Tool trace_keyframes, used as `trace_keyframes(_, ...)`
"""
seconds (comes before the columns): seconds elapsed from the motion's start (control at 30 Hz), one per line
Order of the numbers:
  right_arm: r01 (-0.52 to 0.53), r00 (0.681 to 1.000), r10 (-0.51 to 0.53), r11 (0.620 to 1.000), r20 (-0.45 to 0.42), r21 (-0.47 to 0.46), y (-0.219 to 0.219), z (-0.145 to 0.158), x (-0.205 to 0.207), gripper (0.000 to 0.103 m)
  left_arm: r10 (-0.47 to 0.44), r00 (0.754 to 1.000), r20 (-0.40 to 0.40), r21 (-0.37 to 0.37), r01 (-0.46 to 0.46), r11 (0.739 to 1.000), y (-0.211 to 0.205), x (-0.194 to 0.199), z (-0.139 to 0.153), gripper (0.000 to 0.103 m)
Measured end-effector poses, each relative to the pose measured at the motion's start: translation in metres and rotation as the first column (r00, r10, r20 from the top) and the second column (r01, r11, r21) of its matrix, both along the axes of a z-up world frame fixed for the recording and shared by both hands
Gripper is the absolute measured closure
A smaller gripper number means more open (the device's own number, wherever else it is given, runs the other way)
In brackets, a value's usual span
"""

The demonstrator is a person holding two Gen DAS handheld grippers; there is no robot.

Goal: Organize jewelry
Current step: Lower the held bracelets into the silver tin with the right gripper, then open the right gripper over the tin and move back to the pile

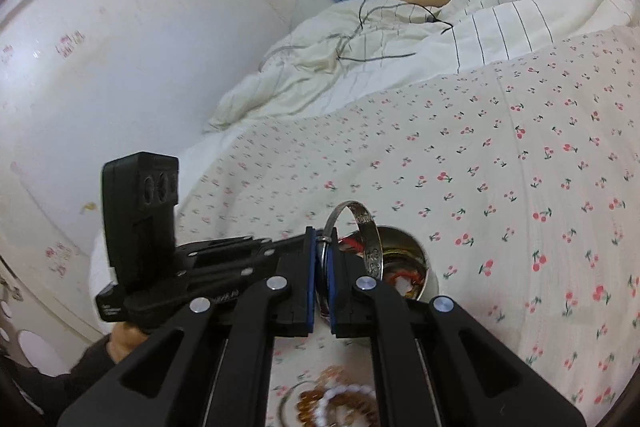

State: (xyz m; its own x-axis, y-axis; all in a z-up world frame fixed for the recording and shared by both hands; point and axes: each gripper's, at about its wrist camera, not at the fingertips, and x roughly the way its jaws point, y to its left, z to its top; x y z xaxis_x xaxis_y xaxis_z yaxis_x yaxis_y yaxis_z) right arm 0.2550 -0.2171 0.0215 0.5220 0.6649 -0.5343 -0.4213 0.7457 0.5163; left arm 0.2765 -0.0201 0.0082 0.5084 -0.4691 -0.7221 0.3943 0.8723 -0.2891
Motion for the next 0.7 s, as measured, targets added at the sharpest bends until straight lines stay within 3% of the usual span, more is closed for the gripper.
trace_keyframes(0.17,0.015,1.000,-0.015,0.993,-0.001,-0.120,0.012,-0.014,0.003,0.097,0.011,0.998,-0.056,0.030,-0.010,0.999,0.000,0.005,-0.013,0.098)
trace_keyframes(0.27,0.022,1.000,-0.024,0.985,-0.006,-0.171,0.017,-0.023,0.006,0.097,0.032,0.998,-0.050,0.042,-0.030,0.999,0.007,0.004,-0.009,0.079)
trace_keyframes(0.3,0.021,1.000,-0.024,0.983,-0.013,-0.182,0.019,-0.026,0.008,0.097,0.047,0.998,-0.044,0.044,-0.045,0.998,0.010,0.003,-0.005,0.064)
trace_keyframes(0.37,0.013,1.000,-0.018,0.978,-0.024,-0.208,0.024,-0.033,0.009,0.097,0.088,0.996,-0.013,0.057,-0.087,0.995,0.019,0.000,0.002,0.053)
trace_keyframes(0.57,-0.062,0.996,0.048,0.975,-0.069,-0.213,0.047,-0.047,0.013,0.095,0.148,0.989,-0.009,-0.006,-0.148,0.989,0.048,0.000,0.017,0.051)
trace_keyframes(0.6,-0.077,0.995,0.061,0.976,-0.084,-0.203,0.050,-0.049,0.014,0.079,0.151,0.989,-0.011,-0.014,-0.151,0.988,0.050,0.000,0.019,0.051)
trace_keyframes(0.63,-0.083,0.994,0.066,0.977,-0.090,-0.198,0.051,-0.050,0.013,0.053,0.153,0.988,-0.010,-0.019,-0.153,0.988,0.053,0.000,0.020,0.051)
trace_keyframes(0.7,-0.081,0.995,0.066,0.975,-0.078,-0.209,0.053,-0.048,0.009,0.048,0.154,0.988,-0.006,-0.018,-0.154,0.988,0.053,-0.001,0.021,0.050)
